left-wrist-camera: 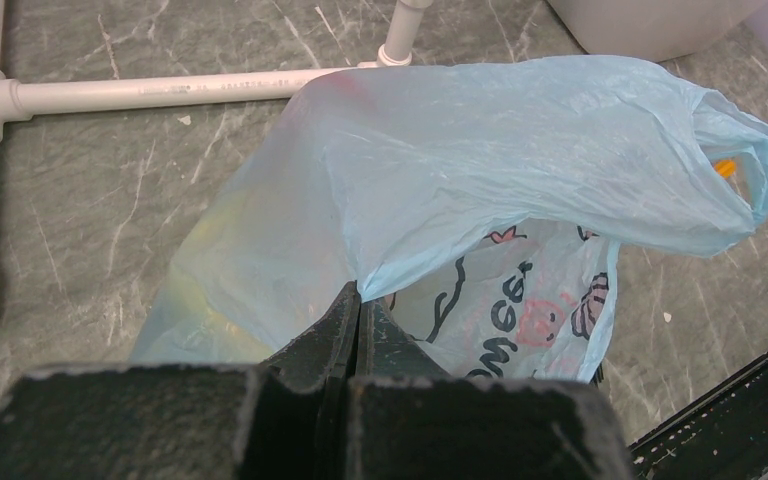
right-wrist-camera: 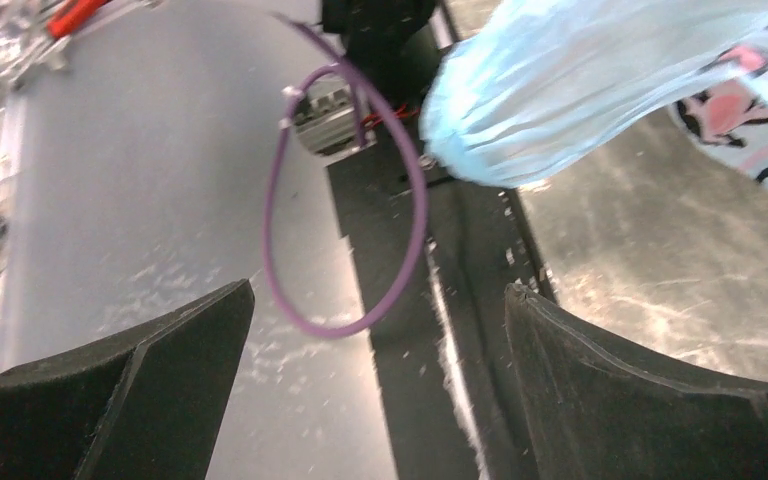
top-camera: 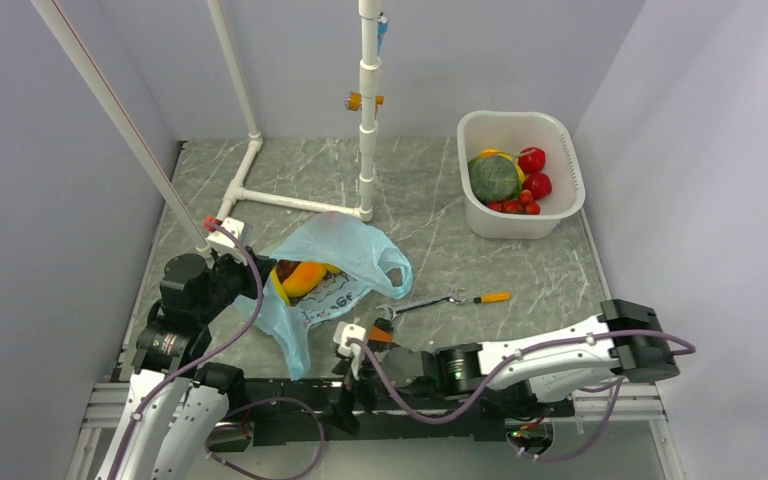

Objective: Take the fake fruits out of the plastic bag
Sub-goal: Adjust the plastic bag at the center of the board.

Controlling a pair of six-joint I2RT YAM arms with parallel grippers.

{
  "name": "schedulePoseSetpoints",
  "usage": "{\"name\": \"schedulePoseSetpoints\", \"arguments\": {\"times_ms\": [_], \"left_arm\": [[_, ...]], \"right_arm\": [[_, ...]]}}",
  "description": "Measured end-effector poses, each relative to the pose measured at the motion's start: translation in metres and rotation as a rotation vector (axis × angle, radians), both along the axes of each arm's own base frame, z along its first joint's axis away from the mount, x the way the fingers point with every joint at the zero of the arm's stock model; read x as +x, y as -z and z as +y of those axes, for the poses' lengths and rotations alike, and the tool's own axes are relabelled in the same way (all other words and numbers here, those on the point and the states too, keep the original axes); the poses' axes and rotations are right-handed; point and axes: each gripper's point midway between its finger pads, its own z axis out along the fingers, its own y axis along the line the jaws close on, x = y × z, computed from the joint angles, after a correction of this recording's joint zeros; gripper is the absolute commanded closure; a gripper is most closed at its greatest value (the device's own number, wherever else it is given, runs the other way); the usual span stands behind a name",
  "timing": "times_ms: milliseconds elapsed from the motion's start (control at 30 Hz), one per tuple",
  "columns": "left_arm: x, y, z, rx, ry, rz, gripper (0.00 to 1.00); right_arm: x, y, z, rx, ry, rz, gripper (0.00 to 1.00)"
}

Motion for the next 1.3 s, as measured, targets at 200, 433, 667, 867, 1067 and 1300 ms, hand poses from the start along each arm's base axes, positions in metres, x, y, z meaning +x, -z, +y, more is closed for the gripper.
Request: {"name": "schedulePoseSetpoints", "arguments": {"times_ms": [200,433,667,867,1067,1300], "left_arm": [[0.0,0.0,0.0,0.0,0.001,0.0,1.0],[-0.003,-0.004,-0.003,-0.005,0.014,-0.018,1.0],[-0.007,0.007,-0.024,0.005,0.109,0.032,1.0],[-0.011,0.012,-0.034,0.015,0.155,0.05,1.0],[-0.011,0.012,-0.035,0.021,0.162,0.047,1.0],[-0.009,0.012,-0.032,0.029,0.144,0.044,1.0]], "right_arm": [[-0.01,-0.037,-0.036,0.085,-0.027,0.029,0.02],[0.045,-0.081,-0.045,0.151,0.238,-0.048,0.34],[0.131,-0.049,-0.016,0.028,0.47,-0.127,0.43],[0.172,0.016,0.011,-0.138,0.534,-0.227,0.58],[0.203,0.043,0.025,-0.148,0.615,-0.281,0.61],[0.209,0.085,0.036,-0.165,0.618,-0.258,0.62]]}}
